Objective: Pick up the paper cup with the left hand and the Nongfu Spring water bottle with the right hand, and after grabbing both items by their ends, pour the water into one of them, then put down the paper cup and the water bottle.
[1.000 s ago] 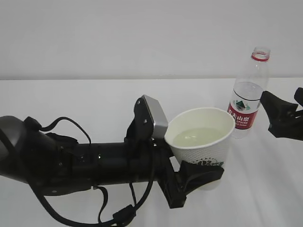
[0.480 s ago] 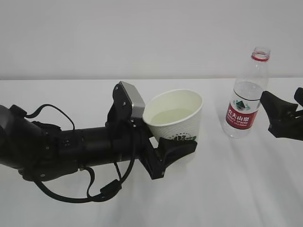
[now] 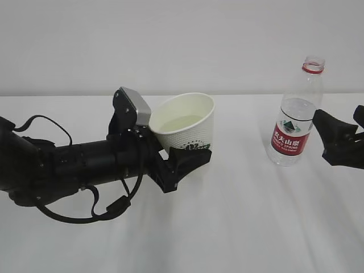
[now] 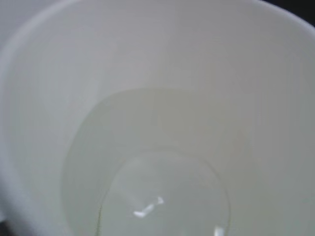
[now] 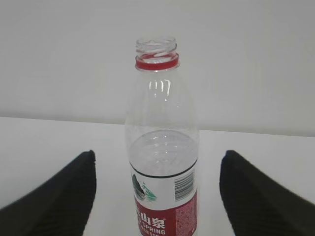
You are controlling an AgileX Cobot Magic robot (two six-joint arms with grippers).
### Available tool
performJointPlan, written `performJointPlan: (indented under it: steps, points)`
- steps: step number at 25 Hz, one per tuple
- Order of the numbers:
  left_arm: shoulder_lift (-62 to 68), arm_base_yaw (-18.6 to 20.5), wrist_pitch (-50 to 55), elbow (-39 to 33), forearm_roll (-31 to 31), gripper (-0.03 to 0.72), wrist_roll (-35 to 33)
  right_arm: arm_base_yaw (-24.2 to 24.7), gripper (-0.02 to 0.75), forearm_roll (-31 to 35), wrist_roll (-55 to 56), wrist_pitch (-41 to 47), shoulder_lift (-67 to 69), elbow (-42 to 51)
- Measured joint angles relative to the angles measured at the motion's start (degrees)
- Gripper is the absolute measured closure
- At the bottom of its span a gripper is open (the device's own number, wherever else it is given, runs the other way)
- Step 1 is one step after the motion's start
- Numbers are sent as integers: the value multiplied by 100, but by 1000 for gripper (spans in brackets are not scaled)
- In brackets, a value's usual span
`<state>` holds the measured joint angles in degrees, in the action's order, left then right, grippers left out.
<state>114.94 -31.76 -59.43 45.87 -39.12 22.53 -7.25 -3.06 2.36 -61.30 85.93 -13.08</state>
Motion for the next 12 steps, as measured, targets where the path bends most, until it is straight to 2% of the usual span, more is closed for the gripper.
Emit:
performJointPlan:
  steps: [12]
  points:
    - [0, 555, 0, 0, 0, 188, 0, 0, 149, -16, 0, 0, 0, 0]
